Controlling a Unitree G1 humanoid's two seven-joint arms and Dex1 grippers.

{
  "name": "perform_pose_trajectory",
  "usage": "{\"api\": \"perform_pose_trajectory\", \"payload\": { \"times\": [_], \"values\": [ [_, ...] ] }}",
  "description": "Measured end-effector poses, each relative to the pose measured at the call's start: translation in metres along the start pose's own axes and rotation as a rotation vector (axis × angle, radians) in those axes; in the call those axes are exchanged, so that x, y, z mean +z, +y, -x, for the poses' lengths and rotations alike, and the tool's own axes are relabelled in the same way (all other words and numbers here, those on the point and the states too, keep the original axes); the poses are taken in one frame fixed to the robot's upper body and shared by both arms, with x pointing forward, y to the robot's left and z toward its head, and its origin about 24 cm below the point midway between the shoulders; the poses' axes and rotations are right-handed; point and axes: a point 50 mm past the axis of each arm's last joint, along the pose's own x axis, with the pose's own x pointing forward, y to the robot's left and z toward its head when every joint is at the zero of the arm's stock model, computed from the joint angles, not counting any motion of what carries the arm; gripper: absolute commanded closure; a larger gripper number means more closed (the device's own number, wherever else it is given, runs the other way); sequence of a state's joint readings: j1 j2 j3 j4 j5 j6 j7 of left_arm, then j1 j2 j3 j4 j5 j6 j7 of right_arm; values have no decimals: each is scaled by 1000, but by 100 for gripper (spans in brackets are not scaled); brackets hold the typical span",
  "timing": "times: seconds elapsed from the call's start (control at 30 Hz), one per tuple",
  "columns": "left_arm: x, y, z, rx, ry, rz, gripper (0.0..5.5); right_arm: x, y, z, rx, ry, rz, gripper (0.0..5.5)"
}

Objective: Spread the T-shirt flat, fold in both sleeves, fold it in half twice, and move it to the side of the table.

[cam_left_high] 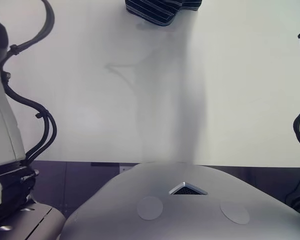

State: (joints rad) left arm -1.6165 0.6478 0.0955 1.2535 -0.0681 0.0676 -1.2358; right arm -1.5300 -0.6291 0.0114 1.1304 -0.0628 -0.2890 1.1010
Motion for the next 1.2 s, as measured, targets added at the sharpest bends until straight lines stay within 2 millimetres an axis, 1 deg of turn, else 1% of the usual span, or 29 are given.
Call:
{"api": "perform_pose_trajectory", "payload": {
  "times": [0.03, 0.07, 0.1, 0.13, 0.17, 0.2, 0.23, 0.27, 0.33, 0.37, 0.4, 0.43, 0.5, 0.53, 0.57, 0.6, 0.7, 0.77, 0.83, 0.9, 0.97, 1.0, 1.07, 1.1, 1.13, 1.17, 1.2],
  "values": [
    [7, -4, 11, -118, 0, 19, 550, 1, 5, 10, 116, -16, -10, 547],
    [12, -6, 23, -163, -5, 15, 550, -2, 9, 20, 176, -14, -26, 547],
    [11, -8, 39, -192, -5, 20, 550, -8, 15, 34, 221, -5, -51, 547],
    [8, -10, 49, -204, 7, 30, 550, -13, 19, 43, 245, 9, -75, 547],
    [-1, -17, 63, -233, 36, 58, 550, -21, 29, 59, 290, 25, -118, 547],
    [-7, -22, 70, -259, 58, 81, 550, -27, 38, 67, 325, 40, -145, 547],
    [-16, -31, 75, -294, 92, 107, 550, -33, 51, 77, 381, 62, -173, 547],
    [-27, -42, 80, -343, 139, 134, 550, -41, 70, 86, 456, 99, -208, 547],
    [-57, -71, 83, -450, 261, 185, 550, -56, 115, 97, 627, 175, -275, 547],
    [-77, -89, 85, -508, 334, 222, 550, -65, 142, 101, 715, 217, -311, 547],
    [-101, -113, 87, -576, 418, 261, 550, -73, 176, 107, 817, 266, -347, 547],
    [-126, -144, 91, -653, 493, 322, 550, -79, 213, 114, 923, 305, -388, 547],
    [-165, -204, 104, -774, 622, 430, 550, -82, 273, 132, 1080, 377, -435, 547],
    [-185, -240, 118, -811, 726, 462, 529, -78, 305, 145, 1146, 423, -434, 550],
    [-203, -272, 135, -816, 856, 434, 511, -69, 328, 155, 1185, 443, -404, 550],
    [-201, -284, 138, -824, 864, 376, 493, -59, 338, 160, 1210, 448, -362, 522],
    [-196, -293, 142, -822, 885, 314, 455, -47, 344, 165, 1217, 490, -354, 473],
    [-192, -298, 142, -814, 895, 266, 453, -41, 345, 166, 1218, 533, -355, 433],
    [-186, -302, 150, -823, 910, 306, 453, -35, 344, 166, 1205, 556, -390, 433],
    [-181, -299, 158, -804, 929, 379, 453, -28, 336, 164, 1168, 542, -450, 433],
    [-169, -277, 157, -727, 905, 360, 453, -22, 316, 158, 1084, 507, -508, 433],
    [-159, -260, 152, -670, 850, 362, 453, -20, 298, 148, 998, 447, -541, 433],
    [-141, -235, 141, -603, 732, 365, 453, -20, 272, 135, 880, 355, -602, 433],
    [-136, -229, 138, -590, 693, 372, 453, -21, 265, 132, 843, 330, -621, 455],
    [-135, -221, 130, -542, 628, 384, 471, -28, 256, 126, 766, 300, -650, 465],
    [-138, -213, 122, -472, 587, 388, 478, -37, 250, 120, 680, 292, -663, 482],
    [-146, -204, 108, -373, 527, 397, 505, -52, 243, 110, 554, 294, -670, 506]
  ]
}}
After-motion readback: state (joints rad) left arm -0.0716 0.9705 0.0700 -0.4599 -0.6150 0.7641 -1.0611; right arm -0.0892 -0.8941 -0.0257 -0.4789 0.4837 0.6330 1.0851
